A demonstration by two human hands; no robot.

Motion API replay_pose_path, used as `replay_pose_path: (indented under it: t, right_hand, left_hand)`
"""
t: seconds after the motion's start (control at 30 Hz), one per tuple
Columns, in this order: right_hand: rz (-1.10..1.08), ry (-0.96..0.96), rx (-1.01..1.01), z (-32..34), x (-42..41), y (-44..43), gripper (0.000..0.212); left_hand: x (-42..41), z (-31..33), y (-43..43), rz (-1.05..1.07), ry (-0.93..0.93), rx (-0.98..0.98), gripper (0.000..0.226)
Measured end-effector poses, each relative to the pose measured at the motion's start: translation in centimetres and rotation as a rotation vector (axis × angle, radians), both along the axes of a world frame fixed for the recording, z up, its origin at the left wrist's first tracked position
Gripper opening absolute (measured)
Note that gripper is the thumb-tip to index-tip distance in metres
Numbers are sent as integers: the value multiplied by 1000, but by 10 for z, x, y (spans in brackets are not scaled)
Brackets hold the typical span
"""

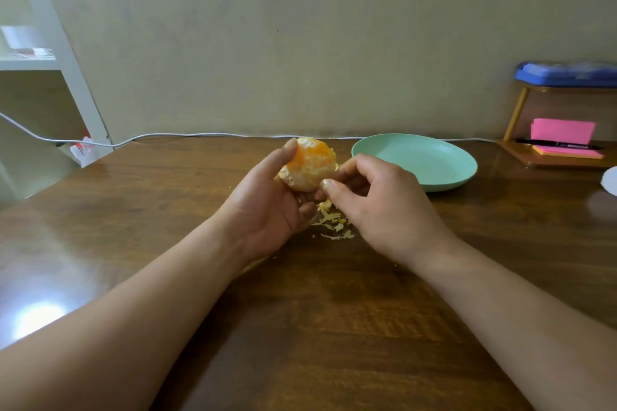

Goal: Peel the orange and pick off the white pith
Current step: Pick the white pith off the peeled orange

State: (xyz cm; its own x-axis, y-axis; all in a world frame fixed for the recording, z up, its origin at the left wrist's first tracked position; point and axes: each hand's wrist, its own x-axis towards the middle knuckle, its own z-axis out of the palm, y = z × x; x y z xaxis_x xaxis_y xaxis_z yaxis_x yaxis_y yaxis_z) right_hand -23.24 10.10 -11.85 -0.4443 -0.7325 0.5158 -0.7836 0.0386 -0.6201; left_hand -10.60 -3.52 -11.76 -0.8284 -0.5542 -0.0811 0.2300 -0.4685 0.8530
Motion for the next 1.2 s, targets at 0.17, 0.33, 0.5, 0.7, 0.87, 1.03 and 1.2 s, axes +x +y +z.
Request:
replay_pose_path:
  t: [0.17, 0.33, 0.5, 0.7, 0.87, 1.03, 1.2]
  right_hand:
    - [-19, -61, -8, -1, 1, 0, 23]
    - [-30, -85, 11, -1, 1, 1, 26]
    - [-26, -108, 20, 0, 0, 0, 21]
    - [-30, -107, -35, -1, 1, 0, 17]
    - [-1, -122, -60, -3, 1, 0, 13]
    - [36, -140, -65, -3, -1, 0, 12]
    - [31, -135, -41, -5, -1, -1, 18]
  left_hand:
    - [-3, -4, 5, 18, 36, -128, 61]
    - [-5, -5, 11, 41, 85, -283, 61]
    - [-8, -9, 12, 66, 104, -390, 61]
    - [-8, -9, 15, 68, 110, -375, 57]
    - [-7, -6, 18, 56, 89, -310, 51]
    - [-6, -3, 18, 62, 58, -292, 55]
    - [-5, -4, 18, 94, 53, -341, 50]
